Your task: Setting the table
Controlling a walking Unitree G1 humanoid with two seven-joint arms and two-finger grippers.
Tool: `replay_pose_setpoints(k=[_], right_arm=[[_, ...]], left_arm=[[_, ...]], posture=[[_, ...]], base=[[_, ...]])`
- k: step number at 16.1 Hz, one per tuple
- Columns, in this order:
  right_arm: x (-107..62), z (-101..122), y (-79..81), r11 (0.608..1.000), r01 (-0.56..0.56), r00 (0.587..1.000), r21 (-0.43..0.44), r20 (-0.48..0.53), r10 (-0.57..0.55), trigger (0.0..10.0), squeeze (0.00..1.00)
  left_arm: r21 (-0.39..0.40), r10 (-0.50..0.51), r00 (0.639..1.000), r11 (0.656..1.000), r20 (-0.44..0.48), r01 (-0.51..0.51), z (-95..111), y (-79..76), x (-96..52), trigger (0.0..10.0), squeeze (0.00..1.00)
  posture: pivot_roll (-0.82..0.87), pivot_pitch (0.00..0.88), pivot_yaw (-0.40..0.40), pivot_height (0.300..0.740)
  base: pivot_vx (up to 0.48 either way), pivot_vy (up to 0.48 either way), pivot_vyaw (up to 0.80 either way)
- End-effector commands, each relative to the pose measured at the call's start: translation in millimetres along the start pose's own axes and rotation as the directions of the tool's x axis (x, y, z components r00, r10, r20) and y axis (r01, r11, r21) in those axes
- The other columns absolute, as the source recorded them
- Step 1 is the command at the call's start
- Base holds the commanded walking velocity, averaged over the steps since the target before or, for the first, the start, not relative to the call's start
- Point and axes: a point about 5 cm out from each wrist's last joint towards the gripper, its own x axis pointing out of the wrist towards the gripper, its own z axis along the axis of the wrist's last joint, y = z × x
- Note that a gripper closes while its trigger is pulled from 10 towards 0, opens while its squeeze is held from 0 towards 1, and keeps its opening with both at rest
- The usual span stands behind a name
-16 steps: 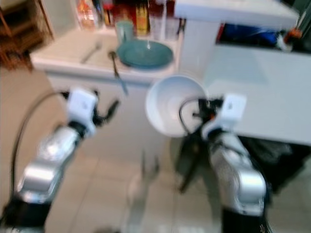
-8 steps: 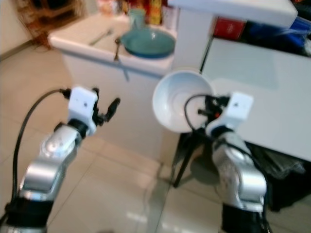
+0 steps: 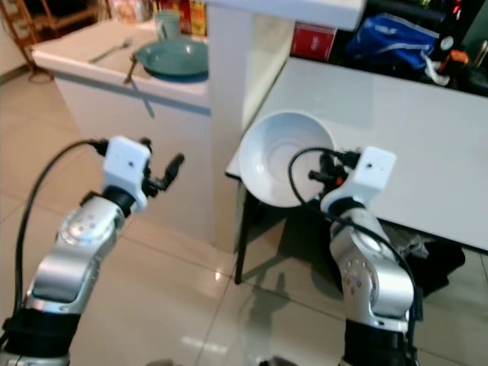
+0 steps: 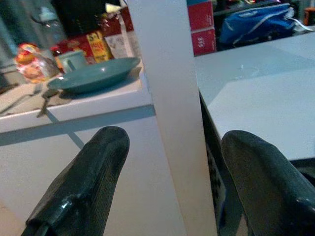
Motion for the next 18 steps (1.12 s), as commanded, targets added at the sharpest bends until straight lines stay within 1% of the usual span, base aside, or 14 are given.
replay_pose_setpoints(k=[1, 4, 6, 7, 8, 9, 10, 13, 18], right_arm=[[-0.6, 9.7, -4.7, 1.000, 0.015, 0.999, -0.003, 0.043, -0.015, 10.0, 0.00], [0.6, 8.8, -3.6, 1.000, 0.025, 0.999, 0.011, 0.036, -0.025, 10.0, 0.00], [0.8, 8.2, -2.9, 0.999, 0.028, 0.999, 0.017, 0.033, -0.029, 10.0, 0.00], [1.6, 6.9, -1.5, 0.999, 0.030, 0.999, 0.034, 0.022, -0.031, 10.0, 0.00], [2.5, 6.1, -0.3, 0.999, 0.029, 0.999, 0.040, 0.018, -0.029, 10.0, 0.00], [3.6, 6.0, 1.2, 0.999, 0.022, 1.000, 0.039, 0.015, -0.022, 10.0, 0.00], [5.1, 5.9, 3.6, 0.999, 0.011, 1.000, 0.044, 0.011, -0.011, 10.0, 0.00], [7.1, 3.6, 5.7, 0.999, 0.005, 1.000, 0.045, 0.003, -0.005, 10.0, 0.00], [8.0, 1.9, 6.4, 0.999, 0.006, 1.000, 0.040, -0.003, -0.006, 10.0, 0.00]], left_arm=[[0.006, -0.015, 1.000, 1.000, 0.014, 0.015, 3.6, -3.8, 1.8, 10.0, 0.00], [0.004, -0.012, 1.000, 1.000, 0.014, 0.012, 3.7, -2.9, 1.9, 10.0, 0.00], [-0.021, 0.002, 1.000, 1.000, 0.007, -0.001, 3.8, -1.5, 2.6, 10.0, 0.00], [-0.031, 0.020, 1.000, 0.999, 0.011, -0.020, 6.8, 1.4, 4.3, 10.0, 0.00], [-0.033, 0.016, 1.000, 0.999, 0.012, -0.016, 7.0, 2.6, 4.9, 10.0, 0.00], [-0.076, 0.003, 1.000, 0.997, 0.026, -0.001, 9.1, 3.1, 5.1, 10.0, 0.00], [-0.061, 0.008, 0.999, 0.998, 0.049, -0.005, 13.2, 5.4, 4.8, 10.0, 0.00], [-0.059, 0.004, 0.999, 0.998, 0.044, -0.001, 12.6, 6.4, 3.9, 10.0, 0.00], [-0.062, -0.016, 0.999, 0.998, 0.040, 0.019, 10.9, 4.9, 2.3, 10.0, 0.00]], posture=[[0.10, 0.021, 0.007, 0.740], [0.10, 0.010, 0.008, 0.740], [0.10, 0.010, 0.008, 0.740], [0.10, 0.010, 0.008, 0.740], [0.10, 0.001, 0.007, 0.740], [0.10, 0.001, 0.007, 0.740], [0.11, 0.000, 0.005, 0.740], [0.11, 0.000, 0.005, 0.740], [0.11, 0.001, 0.007, 0.740]], base=[[0.000, -0.480, 0.00], [0.000, -0.480, 0.00], [0.000, 0.000, 0.00], [0.000, 0.000, 0.00], [0.000, 0.000, 0.00], [0.000, 0.000, 0.00], [0.337, 0.000, -0.47], [0.373, 0.000, -0.67], [0.421, 0.000, 0.00]])
